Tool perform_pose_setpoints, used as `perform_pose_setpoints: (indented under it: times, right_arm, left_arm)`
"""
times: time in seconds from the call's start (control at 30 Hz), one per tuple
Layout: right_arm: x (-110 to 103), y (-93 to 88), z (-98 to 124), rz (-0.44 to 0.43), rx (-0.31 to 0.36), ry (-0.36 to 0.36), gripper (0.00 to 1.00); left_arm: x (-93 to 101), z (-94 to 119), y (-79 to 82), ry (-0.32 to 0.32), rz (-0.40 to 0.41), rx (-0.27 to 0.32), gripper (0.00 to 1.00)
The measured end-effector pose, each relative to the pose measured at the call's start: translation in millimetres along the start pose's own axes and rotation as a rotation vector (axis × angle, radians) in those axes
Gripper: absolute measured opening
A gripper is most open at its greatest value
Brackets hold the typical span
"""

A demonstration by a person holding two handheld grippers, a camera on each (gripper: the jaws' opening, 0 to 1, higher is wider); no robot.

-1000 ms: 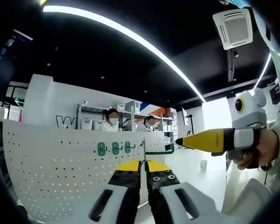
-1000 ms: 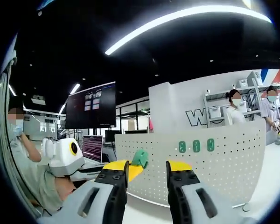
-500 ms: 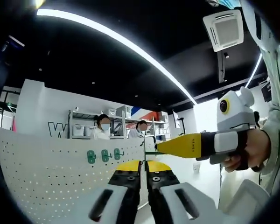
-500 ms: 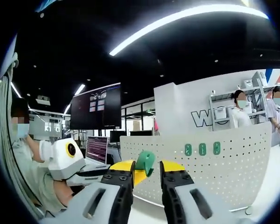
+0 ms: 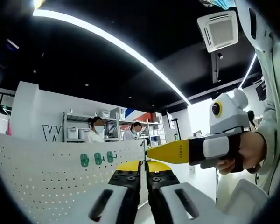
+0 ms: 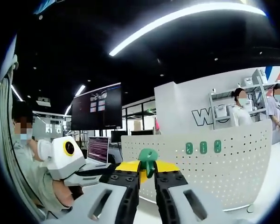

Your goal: Insert the hook assembly into the mounting plate slot until the hook locks in place.

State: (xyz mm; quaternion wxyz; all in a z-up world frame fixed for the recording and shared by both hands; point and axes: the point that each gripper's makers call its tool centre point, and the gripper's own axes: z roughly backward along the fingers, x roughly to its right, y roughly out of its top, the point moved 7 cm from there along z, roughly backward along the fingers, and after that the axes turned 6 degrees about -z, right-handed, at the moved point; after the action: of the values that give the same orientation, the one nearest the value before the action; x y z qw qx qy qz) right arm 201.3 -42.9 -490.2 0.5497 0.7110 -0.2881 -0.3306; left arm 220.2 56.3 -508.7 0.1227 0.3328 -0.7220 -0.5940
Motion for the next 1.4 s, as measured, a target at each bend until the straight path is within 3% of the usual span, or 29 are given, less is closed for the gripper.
perform_pose_setpoints:
  times: [0.23,0.83,1.4]
  right_arm:
    - [-3.3,-1.5,0.4,0.007,-0.004,0.021,0.02]
    - [-4.4,-5.5,1.7,0.064,0.009,0.006,0.01]
    - [6.3,-2.7,3.8,0.065,0.023,-0.031,0.01]
  left_arm:
    - [-0.5,-0.8,-2.5,-0.003,-0.001,-0.009,0.04]
    - [0.3,1.5,-5.4,0.002,0.003,-0.031,0.06]
    - [-0.8,9.6,-13.0,0.043,0.017,-0.076,0.31]
